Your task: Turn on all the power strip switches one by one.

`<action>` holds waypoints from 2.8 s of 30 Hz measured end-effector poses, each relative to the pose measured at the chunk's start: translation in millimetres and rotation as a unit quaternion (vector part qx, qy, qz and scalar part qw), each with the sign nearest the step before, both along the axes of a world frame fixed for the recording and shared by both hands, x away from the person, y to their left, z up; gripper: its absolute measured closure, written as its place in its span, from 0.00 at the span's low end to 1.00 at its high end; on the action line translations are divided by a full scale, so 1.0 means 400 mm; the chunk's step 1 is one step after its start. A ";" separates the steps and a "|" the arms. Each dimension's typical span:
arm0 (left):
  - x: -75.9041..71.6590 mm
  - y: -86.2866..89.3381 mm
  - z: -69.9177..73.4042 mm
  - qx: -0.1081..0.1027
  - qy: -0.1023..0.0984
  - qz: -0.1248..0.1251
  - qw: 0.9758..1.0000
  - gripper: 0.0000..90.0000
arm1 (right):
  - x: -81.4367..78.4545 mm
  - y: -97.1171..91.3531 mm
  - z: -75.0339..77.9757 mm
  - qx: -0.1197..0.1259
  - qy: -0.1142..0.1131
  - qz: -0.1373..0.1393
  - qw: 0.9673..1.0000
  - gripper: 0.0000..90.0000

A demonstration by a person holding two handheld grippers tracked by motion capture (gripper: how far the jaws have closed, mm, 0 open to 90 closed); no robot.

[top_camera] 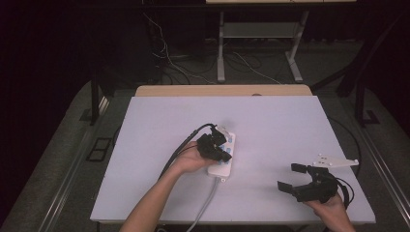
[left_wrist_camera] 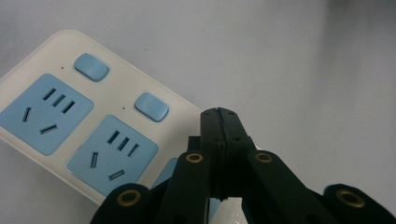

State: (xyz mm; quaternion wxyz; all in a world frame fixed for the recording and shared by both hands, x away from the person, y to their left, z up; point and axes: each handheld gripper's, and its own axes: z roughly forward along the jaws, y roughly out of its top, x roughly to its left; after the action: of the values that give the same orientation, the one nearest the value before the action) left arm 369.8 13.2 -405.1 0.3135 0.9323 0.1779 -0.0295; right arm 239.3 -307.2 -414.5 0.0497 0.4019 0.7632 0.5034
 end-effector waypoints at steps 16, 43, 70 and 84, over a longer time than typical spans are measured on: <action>0.016 0.005 -0.011 -0.006 0.035 0.010 0.999 1.00 | -0.002 -0.008 0.004 0.003 -0.005 -0.008 1.000 0.00; -0.008 -0.006 -0.003 0.013 0.017 -0.006 1.000 0.99 | 0.000 -0.019 0.005 0.007 -0.007 -0.018 1.000 0.00; 0.020 -0.002 0.103 -0.008 -0.008 -0.002 1.000 0.99 | 0.001 -0.025 0.004 0.012 -0.008 -0.022 1.000 0.00; 0.061 -0.007 0.126 -0.010 -0.016 0.004 1.000 0.99 | 0.001 -0.029 0.004 0.013 -0.007 -0.021 1.000 0.00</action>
State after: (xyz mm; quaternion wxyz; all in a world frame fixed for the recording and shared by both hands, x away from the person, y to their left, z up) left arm 394.0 10.5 -354.6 0.3255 0.9289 0.1761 -0.0148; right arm 239.6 -318.7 -412.9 0.0603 0.4155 0.7476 0.5146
